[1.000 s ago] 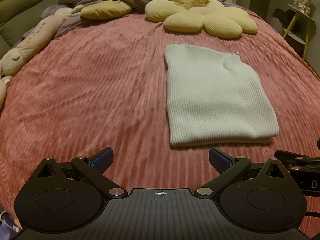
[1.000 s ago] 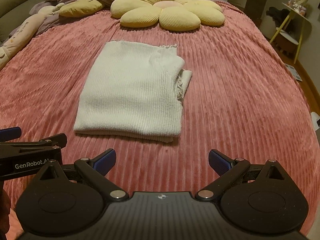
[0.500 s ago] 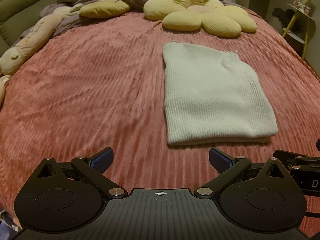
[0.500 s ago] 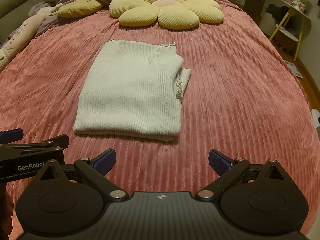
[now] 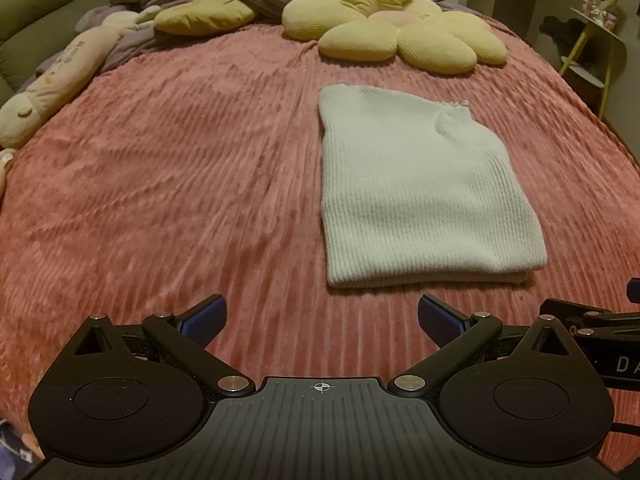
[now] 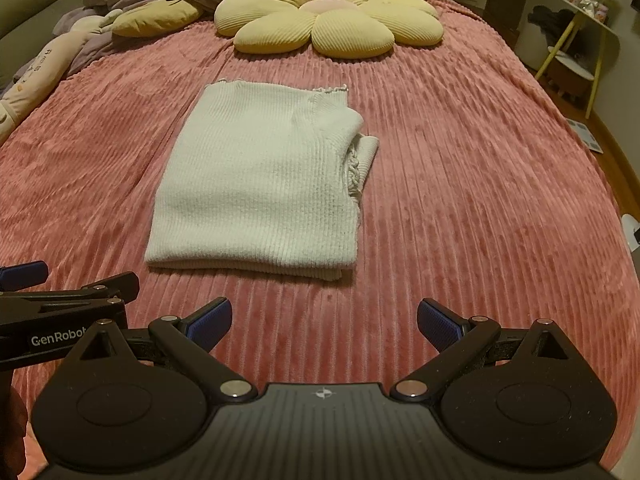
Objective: Fold small clothes
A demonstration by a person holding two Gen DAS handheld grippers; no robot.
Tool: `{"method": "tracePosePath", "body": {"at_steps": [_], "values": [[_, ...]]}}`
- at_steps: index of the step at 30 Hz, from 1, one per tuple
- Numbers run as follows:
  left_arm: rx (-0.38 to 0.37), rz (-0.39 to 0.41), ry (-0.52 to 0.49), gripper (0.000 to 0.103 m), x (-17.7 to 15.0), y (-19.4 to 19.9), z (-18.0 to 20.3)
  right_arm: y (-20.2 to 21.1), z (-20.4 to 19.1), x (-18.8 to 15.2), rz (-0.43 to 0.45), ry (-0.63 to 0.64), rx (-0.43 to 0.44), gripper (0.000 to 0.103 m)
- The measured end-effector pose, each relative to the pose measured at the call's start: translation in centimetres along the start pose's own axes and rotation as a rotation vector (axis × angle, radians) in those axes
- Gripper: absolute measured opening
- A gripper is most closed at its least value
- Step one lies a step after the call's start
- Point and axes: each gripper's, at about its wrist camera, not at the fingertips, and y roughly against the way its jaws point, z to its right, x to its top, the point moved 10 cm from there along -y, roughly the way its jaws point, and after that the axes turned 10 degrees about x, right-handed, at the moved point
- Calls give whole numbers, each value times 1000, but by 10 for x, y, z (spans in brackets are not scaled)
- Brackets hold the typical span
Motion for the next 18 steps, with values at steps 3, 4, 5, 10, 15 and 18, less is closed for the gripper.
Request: {"method": "tracePosePath", "body": {"at_steps": [3, 4, 5, 10, 15, 18], "values": [[2, -1, 0, 103, 0, 0, 0, 1, 0, -1, -1, -4, 0, 99], [1, -1, -1, 103, 0, 0, 0, 1, 0, -1, 1, -6, 0, 99], [0, 0, -1, 103, 0, 1, 1, 2, 0, -2, 1, -7, 0, 99], [0, 2, 0, 103, 0, 1, 1, 3, 0, -2, 5, -12, 3, 99], [0, 0, 2, 103, -1, 2, 1, 5, -1, -1, 14, -11, 8, 99], [-1, 0, 2, 103, -1, 3, 1, 5, -1, -2, 13, -11, 8, 99]]}}
